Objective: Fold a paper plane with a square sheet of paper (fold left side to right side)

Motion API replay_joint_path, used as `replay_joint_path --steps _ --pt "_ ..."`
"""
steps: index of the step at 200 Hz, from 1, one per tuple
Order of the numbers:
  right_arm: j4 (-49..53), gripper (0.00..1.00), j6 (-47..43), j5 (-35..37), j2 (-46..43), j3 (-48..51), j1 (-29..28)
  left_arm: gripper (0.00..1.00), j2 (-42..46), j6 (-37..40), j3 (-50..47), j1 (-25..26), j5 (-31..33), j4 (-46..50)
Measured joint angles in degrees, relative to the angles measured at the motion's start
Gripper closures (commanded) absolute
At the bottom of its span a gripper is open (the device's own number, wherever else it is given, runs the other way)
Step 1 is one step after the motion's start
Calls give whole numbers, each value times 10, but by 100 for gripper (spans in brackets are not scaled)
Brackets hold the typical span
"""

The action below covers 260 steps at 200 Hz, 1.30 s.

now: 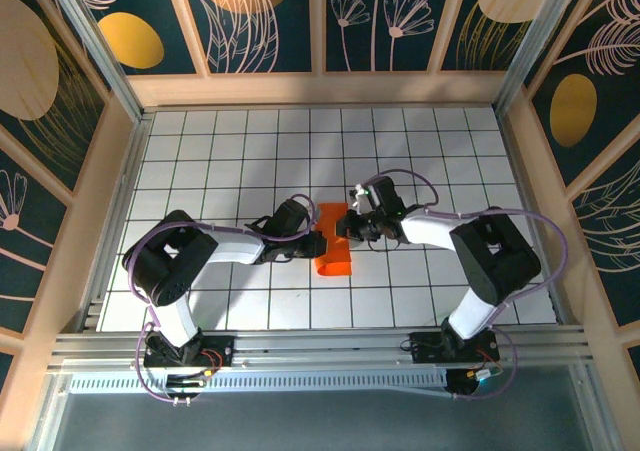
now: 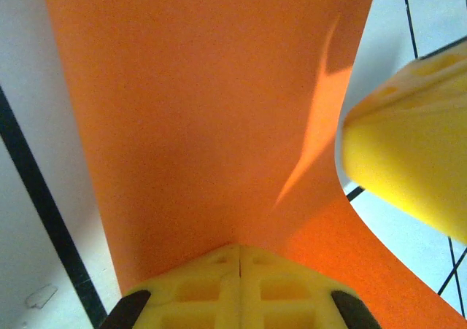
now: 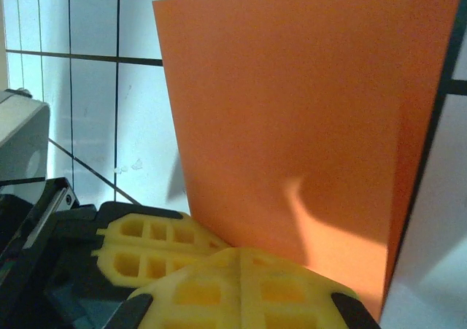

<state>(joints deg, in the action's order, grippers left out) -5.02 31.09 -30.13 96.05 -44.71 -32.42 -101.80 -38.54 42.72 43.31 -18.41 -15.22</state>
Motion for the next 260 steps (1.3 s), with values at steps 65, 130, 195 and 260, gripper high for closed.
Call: replay_joint_path --steps 65,130,195,260 --pt "-24 100 9 -10 70 -38 -17 97 0 0 0 2 4 0" --pt "-18 100 10 1 89 -40 -18 97 2 0 -3 3 5 -1" --pt "-17 100 13 3 89 -40 -17 97 48 0 -59 14 9 -12" --pt "-20 100 12 2 89 -39 -17 96 113 -24 -147 17 -6 -48"
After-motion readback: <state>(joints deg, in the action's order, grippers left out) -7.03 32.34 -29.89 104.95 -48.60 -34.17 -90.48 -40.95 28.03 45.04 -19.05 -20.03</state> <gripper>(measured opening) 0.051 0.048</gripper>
